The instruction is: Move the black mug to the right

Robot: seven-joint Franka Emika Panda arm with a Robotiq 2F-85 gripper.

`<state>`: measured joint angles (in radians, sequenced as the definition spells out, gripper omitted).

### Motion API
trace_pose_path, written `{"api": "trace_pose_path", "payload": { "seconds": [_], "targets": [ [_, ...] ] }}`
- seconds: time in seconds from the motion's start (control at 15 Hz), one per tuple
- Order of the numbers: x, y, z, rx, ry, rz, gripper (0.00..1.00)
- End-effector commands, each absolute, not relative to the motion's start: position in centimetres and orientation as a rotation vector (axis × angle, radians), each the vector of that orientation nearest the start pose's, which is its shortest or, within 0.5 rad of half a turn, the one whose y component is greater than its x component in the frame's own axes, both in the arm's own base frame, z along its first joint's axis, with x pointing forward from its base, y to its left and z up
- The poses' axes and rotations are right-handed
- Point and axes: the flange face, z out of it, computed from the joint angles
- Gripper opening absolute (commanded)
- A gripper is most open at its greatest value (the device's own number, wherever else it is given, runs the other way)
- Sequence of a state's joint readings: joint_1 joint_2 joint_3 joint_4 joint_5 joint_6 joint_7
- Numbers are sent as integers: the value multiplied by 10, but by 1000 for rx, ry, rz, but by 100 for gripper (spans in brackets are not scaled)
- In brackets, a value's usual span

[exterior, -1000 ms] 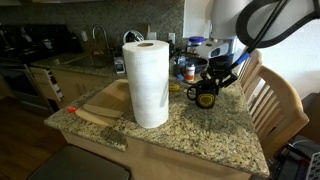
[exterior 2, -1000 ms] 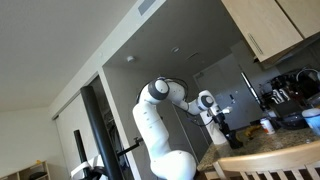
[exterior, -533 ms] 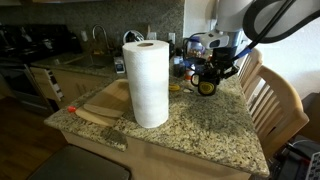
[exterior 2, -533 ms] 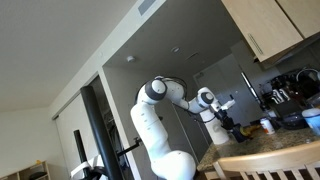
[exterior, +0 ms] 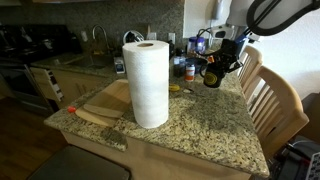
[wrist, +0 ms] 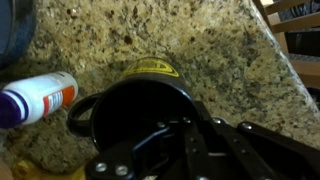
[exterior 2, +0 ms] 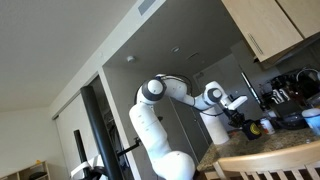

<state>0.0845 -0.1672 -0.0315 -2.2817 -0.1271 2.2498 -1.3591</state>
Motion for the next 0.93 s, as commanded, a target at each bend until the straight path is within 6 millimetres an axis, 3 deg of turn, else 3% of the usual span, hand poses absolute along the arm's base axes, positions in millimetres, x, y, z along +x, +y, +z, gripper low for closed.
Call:
{"api": "trace_pose_path", "payload": {
  "seconds": [0.0,0.4,0.53,0.73,0.8,0.87],
  "targets": [
    [507,-15,427,-2545,-2078,-213,2],
    [517,-34,401,-2584,-1993,-240,2],
    [519,-33,391,-2545,-1999,-134,2],
    [508,-46,396,-2487,-2014,56,2],
    [505,-49,395,-2477,-1996,121,26],
    [506,-44,405,-2481,-1996,185,36]
  ]
}}
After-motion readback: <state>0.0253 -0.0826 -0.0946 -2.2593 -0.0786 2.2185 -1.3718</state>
